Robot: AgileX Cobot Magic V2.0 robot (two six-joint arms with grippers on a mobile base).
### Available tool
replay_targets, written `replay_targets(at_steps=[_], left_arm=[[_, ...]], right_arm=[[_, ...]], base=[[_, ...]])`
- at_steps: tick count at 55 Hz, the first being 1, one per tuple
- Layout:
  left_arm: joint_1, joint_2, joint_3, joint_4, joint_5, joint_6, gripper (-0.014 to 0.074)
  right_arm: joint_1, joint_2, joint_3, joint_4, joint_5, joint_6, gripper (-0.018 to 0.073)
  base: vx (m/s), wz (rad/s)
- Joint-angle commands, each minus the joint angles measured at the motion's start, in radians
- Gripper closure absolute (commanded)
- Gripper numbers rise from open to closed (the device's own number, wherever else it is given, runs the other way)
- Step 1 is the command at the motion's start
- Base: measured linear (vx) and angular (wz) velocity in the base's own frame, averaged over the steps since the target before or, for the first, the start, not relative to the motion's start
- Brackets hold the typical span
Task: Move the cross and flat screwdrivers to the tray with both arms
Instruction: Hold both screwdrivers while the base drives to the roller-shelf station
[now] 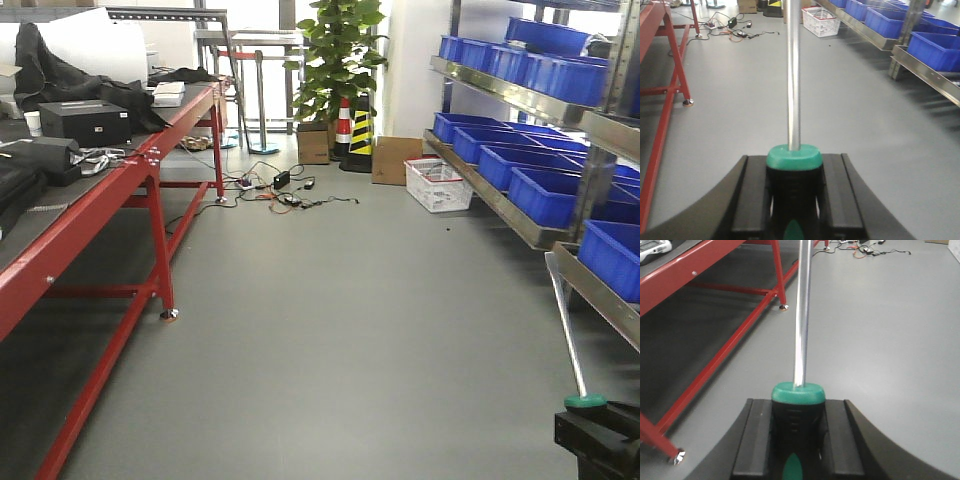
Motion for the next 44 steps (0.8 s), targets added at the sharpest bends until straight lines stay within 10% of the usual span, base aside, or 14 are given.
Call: replay_targets(at_steps=[1, 44], left_arm=[[-0.004, -0.004, -0.034, -0.014, -0.094, 0.0, 0.0596], [-0.004, -0.004, -0.034, -0.014, -0.094, 0.0, 0.0596]], right_arm=[[-0.001, -0.006, -0.03, 0.018, -0.074, -0.01, 0.0567], [-0.001, -0.002, -0.03, 0.018, -0.072, -0.01, 0.0567]], base=[[0.57, 0.1], [0.55, -0.32]])
